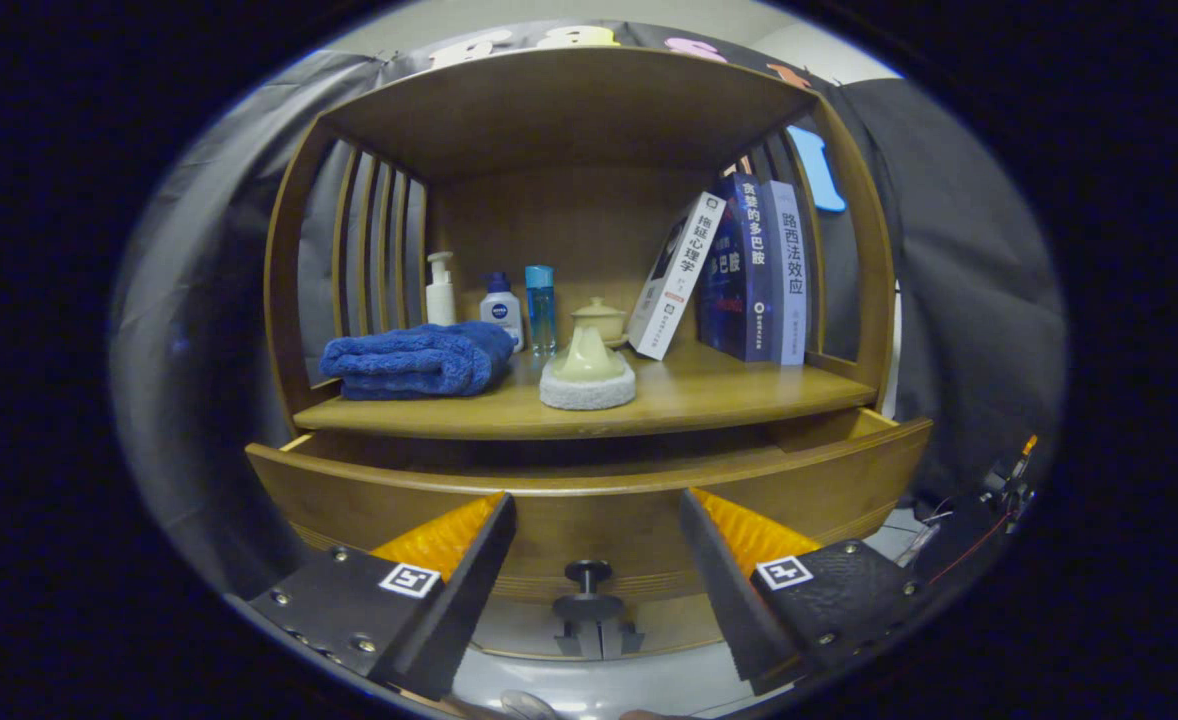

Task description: Pull open the drawer, take out the items inside it, and place them on the countertop above the cabinet.

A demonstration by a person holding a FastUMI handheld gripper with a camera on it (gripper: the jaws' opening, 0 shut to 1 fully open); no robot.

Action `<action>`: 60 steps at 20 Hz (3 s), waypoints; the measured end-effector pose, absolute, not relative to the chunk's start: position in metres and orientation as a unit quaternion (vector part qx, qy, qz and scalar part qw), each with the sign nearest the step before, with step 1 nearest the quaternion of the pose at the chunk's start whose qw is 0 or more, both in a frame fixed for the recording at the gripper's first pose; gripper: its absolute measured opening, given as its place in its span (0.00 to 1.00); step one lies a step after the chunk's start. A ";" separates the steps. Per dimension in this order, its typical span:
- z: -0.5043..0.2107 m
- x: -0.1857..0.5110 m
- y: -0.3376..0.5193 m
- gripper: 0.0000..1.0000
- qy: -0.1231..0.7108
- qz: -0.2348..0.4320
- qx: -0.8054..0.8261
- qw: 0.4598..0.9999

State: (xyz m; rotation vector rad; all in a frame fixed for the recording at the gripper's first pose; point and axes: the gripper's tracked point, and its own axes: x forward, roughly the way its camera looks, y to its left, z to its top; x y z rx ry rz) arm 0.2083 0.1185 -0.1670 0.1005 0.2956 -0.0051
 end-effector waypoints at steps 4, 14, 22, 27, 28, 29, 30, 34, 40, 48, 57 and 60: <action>-0.167 0.214 0.119 0.99 0.144 -0.003 0.047 0.988; -0.167 0.227 0.120 0.99 0.137 -0.006 0.035 0.990; -0.169 0.240 0.121 0.99 0.133 -0.010 0.035 0.990; -0.170 0.250 0.121 0.99 0.132 -0.011 0.040 0.990; -0.170 0.252 0.121 0.99 0.131 -0.011 0.038 0.991; -0.170 0.254 0.122 0.99 0.130 -0.011 0.038 0.991; -0.171 0.256 0.122 0.99 0.130 -0.012 0.037 0.991; -0.171 0.260 0.122 0.99 0.118 -0.009 0.032 0.992; -0.168 0.261 0.121 0.99 0.100 -0.004 0.010 0.995; -0.162 0.256 0.119 0.99 0.093 0.005 -0.020 0.995; -0.085 0.213 0.096 0.96 0.044 0.022 -0.013 0.999; -0.047 0.195 0.073 0.96 0.024 0.018 -0.004 1.000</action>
